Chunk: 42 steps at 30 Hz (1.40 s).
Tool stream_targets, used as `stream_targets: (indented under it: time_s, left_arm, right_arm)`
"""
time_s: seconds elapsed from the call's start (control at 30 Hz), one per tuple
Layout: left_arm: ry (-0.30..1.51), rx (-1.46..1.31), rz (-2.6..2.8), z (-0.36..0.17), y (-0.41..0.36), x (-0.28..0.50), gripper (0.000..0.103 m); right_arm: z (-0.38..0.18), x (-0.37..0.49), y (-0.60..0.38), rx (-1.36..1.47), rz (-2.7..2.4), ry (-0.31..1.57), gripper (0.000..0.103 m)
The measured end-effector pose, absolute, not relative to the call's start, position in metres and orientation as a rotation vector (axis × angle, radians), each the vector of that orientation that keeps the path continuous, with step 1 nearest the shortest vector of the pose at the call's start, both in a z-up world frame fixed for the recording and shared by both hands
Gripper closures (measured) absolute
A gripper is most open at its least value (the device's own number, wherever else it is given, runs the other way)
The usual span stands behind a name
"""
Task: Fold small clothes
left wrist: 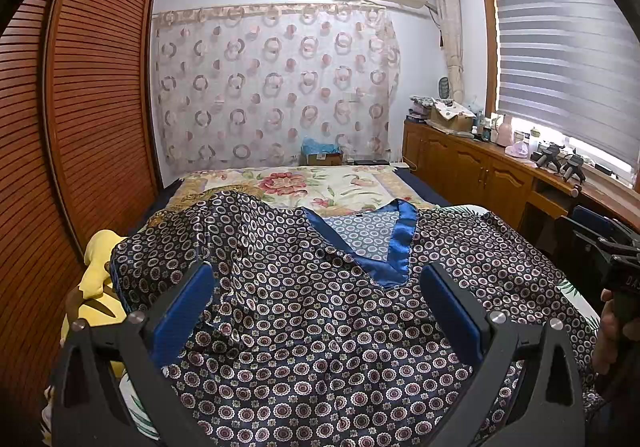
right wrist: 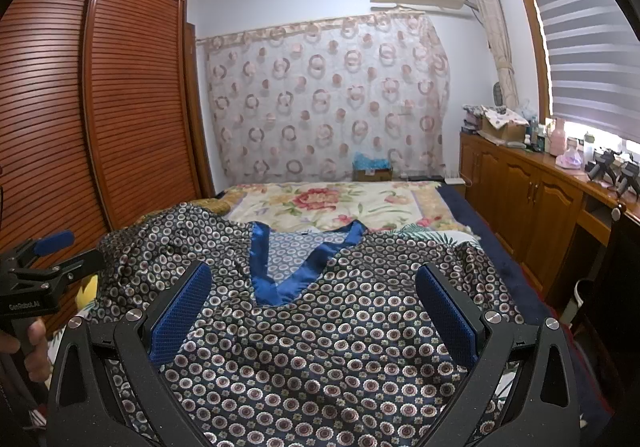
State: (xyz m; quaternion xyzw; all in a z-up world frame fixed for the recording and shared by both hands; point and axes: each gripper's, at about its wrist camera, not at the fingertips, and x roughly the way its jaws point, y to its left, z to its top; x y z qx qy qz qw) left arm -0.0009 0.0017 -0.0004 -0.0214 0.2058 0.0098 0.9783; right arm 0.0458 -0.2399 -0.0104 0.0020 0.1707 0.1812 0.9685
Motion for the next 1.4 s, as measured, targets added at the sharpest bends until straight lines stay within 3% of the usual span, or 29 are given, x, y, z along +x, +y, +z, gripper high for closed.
stream_targets:
  time_s: [1.4]
  left_arm:
    - [0.440, -0.042, 0.025, -0.008, 0.015, 0.003, 0.000]
  right_arm:
    - [-0.013, 0.048, -0.223, 0.004, 0.398, 0.363, 0.000]
